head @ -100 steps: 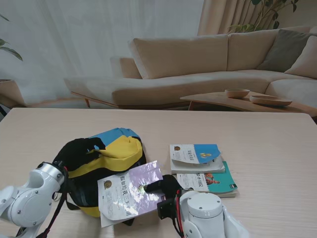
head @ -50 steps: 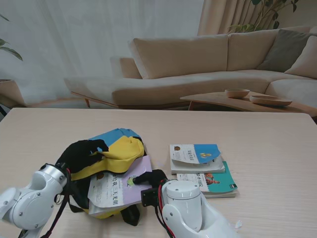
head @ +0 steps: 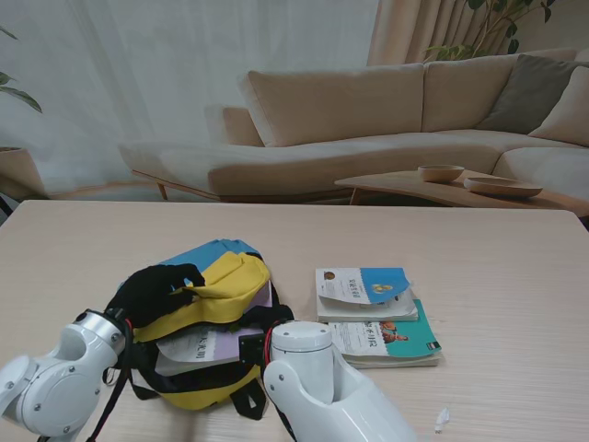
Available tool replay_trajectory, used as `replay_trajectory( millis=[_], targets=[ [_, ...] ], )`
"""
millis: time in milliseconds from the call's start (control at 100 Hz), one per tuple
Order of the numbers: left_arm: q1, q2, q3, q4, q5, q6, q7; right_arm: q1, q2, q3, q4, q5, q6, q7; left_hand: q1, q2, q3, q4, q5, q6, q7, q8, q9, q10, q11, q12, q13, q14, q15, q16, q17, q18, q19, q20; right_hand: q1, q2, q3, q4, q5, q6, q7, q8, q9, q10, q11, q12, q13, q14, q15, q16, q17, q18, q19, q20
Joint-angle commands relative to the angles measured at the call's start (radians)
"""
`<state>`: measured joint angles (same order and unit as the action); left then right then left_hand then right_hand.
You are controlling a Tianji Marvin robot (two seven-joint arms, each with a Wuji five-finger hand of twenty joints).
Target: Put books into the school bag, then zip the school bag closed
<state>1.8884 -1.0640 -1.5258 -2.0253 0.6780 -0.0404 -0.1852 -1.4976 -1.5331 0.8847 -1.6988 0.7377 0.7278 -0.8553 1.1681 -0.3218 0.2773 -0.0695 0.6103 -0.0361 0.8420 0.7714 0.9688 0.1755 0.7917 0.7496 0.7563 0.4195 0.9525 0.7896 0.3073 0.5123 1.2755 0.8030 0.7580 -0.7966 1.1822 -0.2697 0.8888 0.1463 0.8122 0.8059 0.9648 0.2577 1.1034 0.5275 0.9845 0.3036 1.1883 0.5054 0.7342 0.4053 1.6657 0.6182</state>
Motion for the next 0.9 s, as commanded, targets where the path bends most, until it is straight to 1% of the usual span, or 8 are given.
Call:
replay_trajectory(
  millis=[0,140,370,460,620,750,890],
  targets=[
    [0.009,-0.005,-0.003,-0.022,-0.008,-0.007,-0.024,0.012,-0.028,-0.011,0.005,-0.007,-0.009,0.021,0.063,0.060,-0.005,-0.003,0.021,-0.024,0.137,0.076,0.066,-0.008,0.094,0.039,0.013,0.034,0.021,0.016,-0.010,0.037,0.035,0.029,0.146,0.153,0.091,0.010,0.065,-0.223,0.278,0.019,-0.006,-0.009,0.024,-0.013,0.084,-0.004,0.043,0.003,0.028,-0.015,0.030,-0.007],
    [0.010,-0.004,0.000,-0.024,-0.013,-0.012,-0.030,0.042,-0.046,-0.034,0.048,0.024,-0.037,-0.029,0.062,0.061,-0.007,-0.004,0.020,-0.025,0.137,0.077,0.065,-0.009,0.093,0.038,0.011,0.035,0.020,0.016,-0.012,0.036,0.034,0.028,0.147,0.156,0.089,0.006,0.059,-0.223,0.285,0.004,-0.011,-0.011,0.025,-0.023,0.080,-0.008,0.032,0.001,0.027,-0.014,0.018,-0.015],
    [0.012,-0.002,0.004,-0.026,-0.016,-0.014,-0.039,0.098,-0.077,-0.071,0.131,0.053,-0.088,-0.087,0.064,0.063,-0.010,-0.003,0.018,-0.025,0.135,0.078,0.062,-0.009,0.092,0.039,0.010,0.034,0.019,0.016,-0.014,0.033,0.033,0.027,0.146,0.157,0.088,0.001,0.052,-0.223,0.292,-0.012,-0.015,-0.012,0.027,-0.034,0.076,-0.011,0.024,0.000,0.023,-0.013,0.006,-0.024],
    [0.013,-0.002,0.004,-0.026,-0.016,-0.016,-0.039,0.120,-0.089,-0.083,0.162,0.057,-0.101,-0.097,0.065,0.062,-0.011,-0.003,0.019,-0.025,0.136,0.079,0.063,-0.009,0.093,0.039,0.010,0.034,0.019,0.016,-0.014,0.033,0.033,0.027,0.143,0.160,0.086,-0.002,0.047,-0.224,0.292,-0.023,-0.018,-0.016,0.025,-0.042,0.069,-0.011,0.014,-0.003,0.020,-0.011,-0.002,-0.029],
    [0.011,-0.001,0.005,-0.029,-0.027,-0.016,-0.047,0.161,-0.110,-0.104,0.212,0.072,-0.129,-0.121,0.066,0.063,-0.014,-0.002,0.018,-0.024,0.134,0.078,0.063,-0.008,0.093,0.039,0.010,0.034,0.018,0.017,-0.015,0.033,0.032,0.027,0.138,0.168,0.076,-0.011,0.029,-0.216,0.276,-0.106,-0.022,-0.017,-0.014,-0.092,0.062,-0.009,-0.060,-0.026,0.017,-0.002,-0.060,-0.066],
    [0.003,0.001,0.011,-0.030,-0.029,-0.016,-0.058,0.195,-0.124,-0.121,0.251,0.105,-0.161,-0.146,0.066,0.064,-0.015,-0.002,0.018,-0.025,0.133,0.079,0.063,-0.009,0.093,0.039,0.010,0.033,0.018,0.017,-0.014,0.033,0.033,0.027,0.138,0.183,0.063,-0.010,0.002,-0.196,0.259,-0.165,-0.044,-0.011,-0.044,-0.126,0.037,-0.002,-0.115,-0.041,0.010,-0.009,-0.089,-0.089],
    [0.001,0.002,0.013,-0.033,-0.024,-0.015,-0.062,0.218,-0.140,-0.133,0.292,0.110,-0.181,-0.155,0.067,0.064,-0.016,-0.001,0.019,-0.025,0.133,0.079,0.063,-0.009,0.093,0.039,0.010,0.032,0.018,0.017,-0.014,0.033,0.033,0.027,0.139,0.185,0.062,-0.009,-0.006,-0.195,0.261,-0.180,-0.050,-0.013,-0.046,-0.135,0.031,-0.005,-0.126,-0.042,0.007,-0.014,-0.095,-0.095]
  ],
)
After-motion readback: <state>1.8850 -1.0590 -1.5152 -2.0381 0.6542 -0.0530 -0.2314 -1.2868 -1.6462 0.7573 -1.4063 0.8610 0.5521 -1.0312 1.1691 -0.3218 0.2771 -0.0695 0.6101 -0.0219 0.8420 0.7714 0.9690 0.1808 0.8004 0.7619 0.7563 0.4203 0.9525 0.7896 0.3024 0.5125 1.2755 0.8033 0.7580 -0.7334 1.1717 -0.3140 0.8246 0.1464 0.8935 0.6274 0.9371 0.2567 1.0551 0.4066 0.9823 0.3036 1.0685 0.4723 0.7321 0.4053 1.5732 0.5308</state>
